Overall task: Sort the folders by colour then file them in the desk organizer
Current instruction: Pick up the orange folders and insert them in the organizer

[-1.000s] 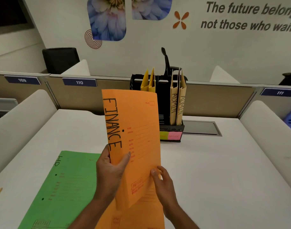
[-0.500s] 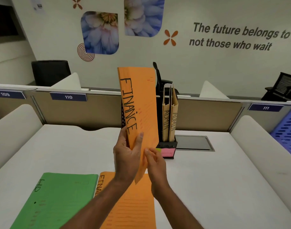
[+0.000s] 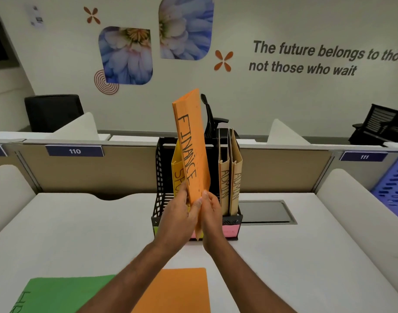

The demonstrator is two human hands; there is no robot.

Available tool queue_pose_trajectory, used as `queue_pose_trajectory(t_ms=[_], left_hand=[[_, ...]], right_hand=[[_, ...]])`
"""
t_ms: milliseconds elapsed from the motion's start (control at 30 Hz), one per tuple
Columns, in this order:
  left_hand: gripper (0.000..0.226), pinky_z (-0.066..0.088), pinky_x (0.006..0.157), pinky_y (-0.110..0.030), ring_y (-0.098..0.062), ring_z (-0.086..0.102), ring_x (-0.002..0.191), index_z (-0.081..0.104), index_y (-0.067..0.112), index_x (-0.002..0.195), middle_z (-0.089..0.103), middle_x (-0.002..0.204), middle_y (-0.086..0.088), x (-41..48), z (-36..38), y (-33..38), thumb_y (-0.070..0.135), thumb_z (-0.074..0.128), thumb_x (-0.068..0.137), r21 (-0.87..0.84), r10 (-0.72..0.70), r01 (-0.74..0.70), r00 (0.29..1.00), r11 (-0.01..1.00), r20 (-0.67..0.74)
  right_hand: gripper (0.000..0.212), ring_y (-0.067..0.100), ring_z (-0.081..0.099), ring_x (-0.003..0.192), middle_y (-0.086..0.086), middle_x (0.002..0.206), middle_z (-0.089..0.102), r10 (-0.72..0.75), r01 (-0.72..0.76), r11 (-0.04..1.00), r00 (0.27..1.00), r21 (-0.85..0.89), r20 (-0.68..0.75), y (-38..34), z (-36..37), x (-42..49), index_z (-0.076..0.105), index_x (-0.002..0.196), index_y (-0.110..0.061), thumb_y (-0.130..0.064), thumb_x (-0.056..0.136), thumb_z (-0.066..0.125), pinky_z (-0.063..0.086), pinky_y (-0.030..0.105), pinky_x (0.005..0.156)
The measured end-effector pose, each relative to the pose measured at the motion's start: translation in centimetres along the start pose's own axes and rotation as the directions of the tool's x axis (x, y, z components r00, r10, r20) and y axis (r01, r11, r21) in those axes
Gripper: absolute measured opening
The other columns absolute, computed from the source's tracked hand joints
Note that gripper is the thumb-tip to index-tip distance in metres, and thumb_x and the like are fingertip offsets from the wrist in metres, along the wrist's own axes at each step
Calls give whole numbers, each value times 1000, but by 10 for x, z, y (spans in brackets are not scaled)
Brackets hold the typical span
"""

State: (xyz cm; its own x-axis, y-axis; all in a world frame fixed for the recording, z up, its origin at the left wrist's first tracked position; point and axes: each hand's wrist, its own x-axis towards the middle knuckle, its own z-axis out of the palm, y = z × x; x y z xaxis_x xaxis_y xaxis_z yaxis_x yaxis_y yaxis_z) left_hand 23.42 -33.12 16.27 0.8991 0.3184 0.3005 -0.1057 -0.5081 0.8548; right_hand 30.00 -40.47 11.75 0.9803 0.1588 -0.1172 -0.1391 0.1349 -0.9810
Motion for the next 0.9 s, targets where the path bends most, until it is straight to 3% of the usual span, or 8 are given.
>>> queue_pose_trajectory(t_ms=[133, 267, 367, 467, 600, 733, 833, 900], left_hand=[[55, 51, 85, -13, -4, 55, 116, 30, 26, 151, 55, 139, 4, 6, 8, -16, 32, 52, 101, 54, -37, 35, 999, 998, 39], [59, 55, 100, -34, -14, 53, 128, 26, 25, 155, 51, 145, -1, 29, 19, -21, 23, 51, 102, 26, -57, 54, 994, 998, 94], [59, 52, 104, -38, -14, 52, 130, 26, 24, 156, 51, 145, 0, 42, 28, -30, 21, 51, 102, 31, -54, 51, 993, 998, 104], [55, 52, 103, -32, -11, 53, 127, 30, 23, 154, 52, 141, 3, 50, 38, -41, 21, 50, 103, 33, -62, 59, 993, 998, 103], [37, 55, 95, -26, -9, 60, 115, 48, 19, 140, 62, 126, 2, 58, 49, -55, 18, 49, 103, 39, -71, 68, 994, 997, 88], [24, 47, 76, -6, 4, 58, 96, 57, 23, 125, 63, 108, 9, 60, 60, -70, 19, 48, 103, 71, -57, 53, 997, 996, 58], [32, 43, 84, -1, 0, 59, 107, 57, 25, 133, 61, 113, 13, 62, 66, -74, 17, 48, 103, 74, -38, 36, 999, 997, 24], [37, 39, 86, 4, 5, 55, 107, 55, 27, 138, 60, 119, 16, 62, 70, -77, 15, 49, 103, 79, -22, 22, 1000, 997, -4]], right_hand=[[39, 22, 68, 104, 4, 118, 67, -10, 9, 999, 1000, 49, 22, 7, 4, 16, 52, 129, -22, -47, 101, 43, 61, 34, 82], [37, 19, 72, 95, 8, 113, 70, 16, -15, 992, 1000, 124, -3, 6, 8, 45, 55, 129, -19, -42, 102, 45, 58, 21, 67], [40, 23, 71, 100, 11, 115, 71, 23, -21, 991, 1000, 135, -11, 11, 7, 64, 57, 129, -17, -43, 103, 43, 59, 25, 72], [41, 26, 69, 105, 10, 116, 70, 39, -35, 994, 999, 106, -38, 16, 5, 79, 56, 130, -20, -47, 102, 42, 58, 33, 83], [42, 17, 69, 99, 2, 112, 71, 44, -43, 999, 998, 27, -51, 24, 2, 89, 56, 129, -28, -53, 100, 38, 54, 24, 73], [45, 15, 70, 99, 0, 111, 72, 45, -46, 999, 998, -18, -47, 31, -1, 98, 59, 126, -29, -57, 99, 36, 52, 22, 74], [51, 20, 70, 100, 5, 109, 73, 31, -32, 999, 999, -31, -39, 33, -2, 106, 62, 121, -24, -60, 98, 35, 53, 24, 75], [56, 20, 71, 98, 5, 106, 73, 34, -35, 999, 999, -28, -28, 35, -1, 110, 64, 118, -23, -64, 95, 35, 55, 25, 75]])
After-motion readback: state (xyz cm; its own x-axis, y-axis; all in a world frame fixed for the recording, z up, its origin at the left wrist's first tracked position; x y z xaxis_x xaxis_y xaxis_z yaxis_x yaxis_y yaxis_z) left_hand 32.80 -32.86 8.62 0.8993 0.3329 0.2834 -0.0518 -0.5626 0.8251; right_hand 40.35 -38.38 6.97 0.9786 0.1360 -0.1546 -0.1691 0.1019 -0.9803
